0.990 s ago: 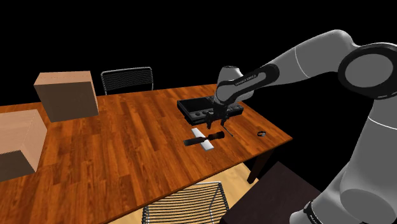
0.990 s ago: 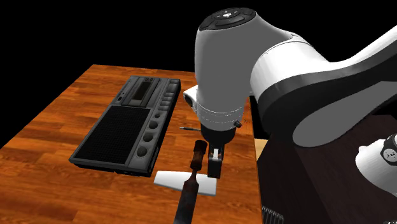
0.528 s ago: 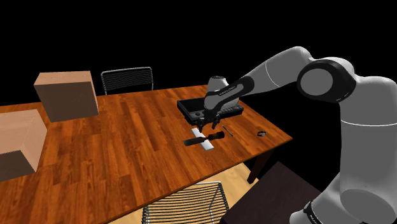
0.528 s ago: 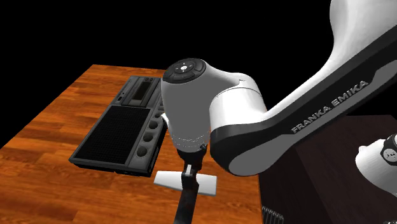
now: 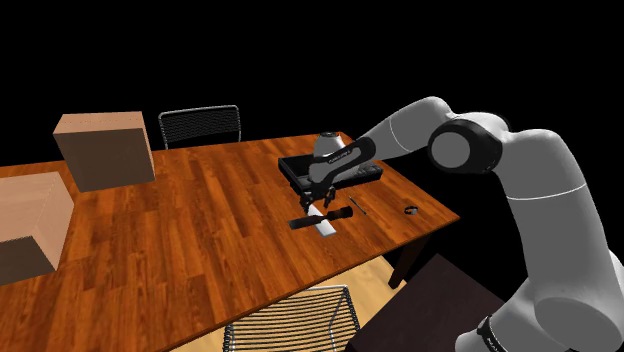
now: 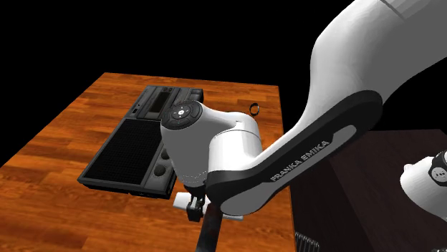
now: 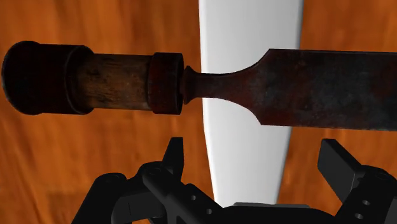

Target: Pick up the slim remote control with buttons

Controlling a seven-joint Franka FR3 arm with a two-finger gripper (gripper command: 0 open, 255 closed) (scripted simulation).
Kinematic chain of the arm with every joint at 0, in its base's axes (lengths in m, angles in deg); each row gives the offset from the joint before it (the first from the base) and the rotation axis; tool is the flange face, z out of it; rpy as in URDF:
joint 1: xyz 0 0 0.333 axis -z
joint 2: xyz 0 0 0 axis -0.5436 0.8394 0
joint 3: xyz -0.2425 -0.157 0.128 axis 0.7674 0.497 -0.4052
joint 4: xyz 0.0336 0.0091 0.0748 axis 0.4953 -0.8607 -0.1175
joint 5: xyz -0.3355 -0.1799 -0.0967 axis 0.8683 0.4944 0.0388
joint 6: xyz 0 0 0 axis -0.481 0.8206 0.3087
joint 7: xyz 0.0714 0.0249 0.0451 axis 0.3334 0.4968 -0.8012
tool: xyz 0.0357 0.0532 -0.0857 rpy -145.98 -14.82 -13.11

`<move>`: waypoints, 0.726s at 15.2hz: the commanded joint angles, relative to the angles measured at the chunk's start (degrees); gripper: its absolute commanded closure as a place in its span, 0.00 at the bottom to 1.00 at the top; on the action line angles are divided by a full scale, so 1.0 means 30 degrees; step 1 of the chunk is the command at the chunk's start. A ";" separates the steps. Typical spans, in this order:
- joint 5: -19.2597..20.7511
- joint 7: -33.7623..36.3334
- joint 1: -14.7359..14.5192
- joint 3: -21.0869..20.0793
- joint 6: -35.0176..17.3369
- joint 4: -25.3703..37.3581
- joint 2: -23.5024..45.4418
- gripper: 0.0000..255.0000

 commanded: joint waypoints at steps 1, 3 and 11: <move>-0.0005 0.0027 -0.0016 -0.0011 -0.0238 0.0287 0.0516 0.00; -0.0015 0.0022 -0.0008 -0.0022 -0.0510 0.0426 0.0928 0.00; -0.0022 0.0013 0.0003 -0.0028 -0.0712 0.0522 0.1225 1.00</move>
